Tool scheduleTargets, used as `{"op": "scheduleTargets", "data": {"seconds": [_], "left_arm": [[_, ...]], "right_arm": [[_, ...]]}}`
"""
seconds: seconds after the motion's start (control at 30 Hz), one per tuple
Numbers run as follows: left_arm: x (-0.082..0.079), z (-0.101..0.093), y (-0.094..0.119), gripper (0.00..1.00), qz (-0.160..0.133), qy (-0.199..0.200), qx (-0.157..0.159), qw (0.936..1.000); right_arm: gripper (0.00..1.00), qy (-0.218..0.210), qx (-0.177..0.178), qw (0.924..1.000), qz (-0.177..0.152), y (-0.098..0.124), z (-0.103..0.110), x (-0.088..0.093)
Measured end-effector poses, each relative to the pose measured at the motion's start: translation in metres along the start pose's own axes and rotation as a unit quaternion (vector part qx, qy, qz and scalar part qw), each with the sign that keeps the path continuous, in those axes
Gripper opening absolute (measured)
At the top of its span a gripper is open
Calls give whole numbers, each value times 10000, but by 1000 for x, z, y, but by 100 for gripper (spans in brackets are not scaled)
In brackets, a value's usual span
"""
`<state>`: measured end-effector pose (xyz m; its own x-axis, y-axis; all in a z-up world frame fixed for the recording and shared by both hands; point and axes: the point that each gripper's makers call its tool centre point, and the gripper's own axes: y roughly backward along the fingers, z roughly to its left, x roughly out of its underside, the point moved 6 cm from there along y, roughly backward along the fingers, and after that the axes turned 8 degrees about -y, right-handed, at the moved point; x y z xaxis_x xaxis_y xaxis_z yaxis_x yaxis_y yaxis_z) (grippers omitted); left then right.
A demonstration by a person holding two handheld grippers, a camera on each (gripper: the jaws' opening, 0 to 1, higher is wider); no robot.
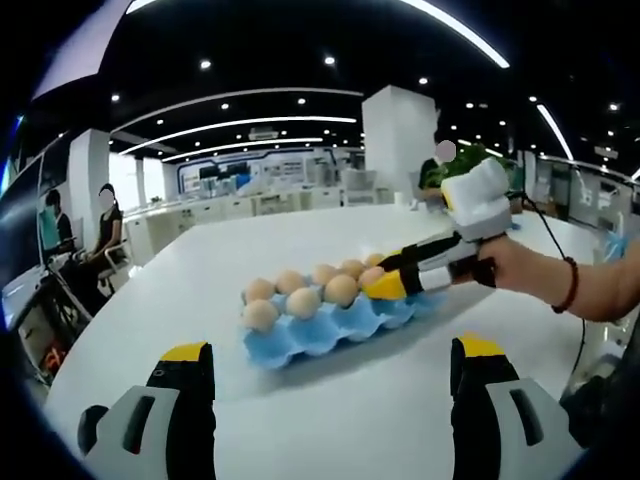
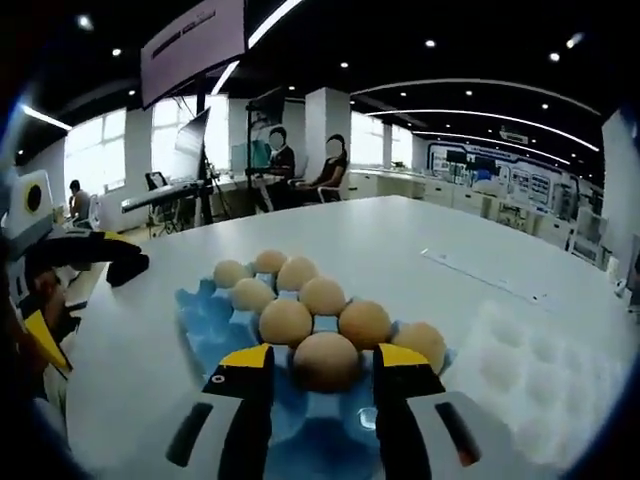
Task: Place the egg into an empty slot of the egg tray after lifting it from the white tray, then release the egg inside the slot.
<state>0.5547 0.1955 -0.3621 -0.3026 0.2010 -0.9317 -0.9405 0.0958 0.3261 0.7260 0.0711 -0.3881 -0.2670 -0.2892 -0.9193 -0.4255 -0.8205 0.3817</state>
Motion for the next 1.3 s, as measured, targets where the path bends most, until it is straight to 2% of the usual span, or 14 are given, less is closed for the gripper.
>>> {"op": "scheduleTargets", "data": {"seconds": [0.13,0.27,0.8,1.3], "left_arm": [[-1,1,1,100,-79,82,-9,9999],[-1,2,1,100,-37,56,-39,10000],[-5,-3,-8,100,-20,74,19,10000],[-8,-8,-14,100,-79,99,96,9999]], "right_arm": [[43,-166,-70,9998,-66,4,-3,-2],[44,-236,-73,9996,-164,12,-6,-4],[46,-173,337,9991,-182,45,-39,-2],[46,-377,701,9966,-194,73,-68,8]]}}
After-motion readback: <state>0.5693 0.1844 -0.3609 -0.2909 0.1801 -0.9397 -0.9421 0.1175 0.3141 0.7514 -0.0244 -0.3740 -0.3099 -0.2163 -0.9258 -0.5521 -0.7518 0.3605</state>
